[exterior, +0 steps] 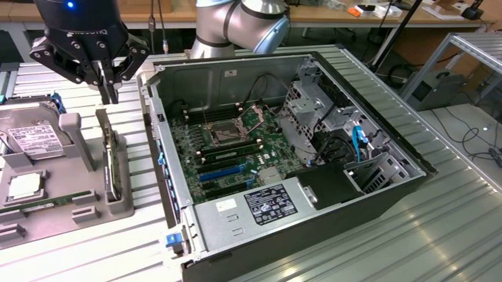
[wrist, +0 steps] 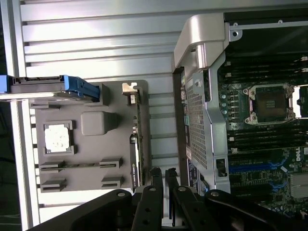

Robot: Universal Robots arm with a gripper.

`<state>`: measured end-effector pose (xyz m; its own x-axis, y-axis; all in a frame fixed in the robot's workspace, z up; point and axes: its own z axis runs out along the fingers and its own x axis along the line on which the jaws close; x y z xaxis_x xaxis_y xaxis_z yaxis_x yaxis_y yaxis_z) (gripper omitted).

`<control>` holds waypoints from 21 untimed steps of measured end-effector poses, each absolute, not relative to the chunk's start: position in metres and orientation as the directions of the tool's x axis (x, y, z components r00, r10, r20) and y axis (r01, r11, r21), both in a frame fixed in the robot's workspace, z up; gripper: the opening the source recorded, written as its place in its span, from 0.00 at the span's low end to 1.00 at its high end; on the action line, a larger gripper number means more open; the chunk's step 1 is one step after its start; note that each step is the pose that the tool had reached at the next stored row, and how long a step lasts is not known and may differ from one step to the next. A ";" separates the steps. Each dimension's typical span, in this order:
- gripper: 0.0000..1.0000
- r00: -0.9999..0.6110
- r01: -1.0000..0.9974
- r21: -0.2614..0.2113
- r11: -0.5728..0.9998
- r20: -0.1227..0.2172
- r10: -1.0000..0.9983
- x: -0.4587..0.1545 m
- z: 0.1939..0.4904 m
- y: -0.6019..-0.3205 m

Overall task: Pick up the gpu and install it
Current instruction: 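Pick up the gpu and move the gpu toward the slot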

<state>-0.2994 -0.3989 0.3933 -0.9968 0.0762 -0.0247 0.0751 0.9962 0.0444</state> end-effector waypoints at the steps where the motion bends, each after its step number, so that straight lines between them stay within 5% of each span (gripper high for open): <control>1: 0.17 -0.997 0.075 0.044 0.996 -0.025 0.076 -0.299 0.393 -0.399; 4: 0.17 -0.997 0.075 0.044 0.996 -0.025 0.076 -0.299 0.393 -0.400; 7: 0.43 -0.997 0.075 0.044 0.996 -0.025 0.076 -0.299 0.393 -0.400; 21: 0.43 -0.997 0.075 0.044 0.996 -0.025 0.076 -0.300 0.386 -0.400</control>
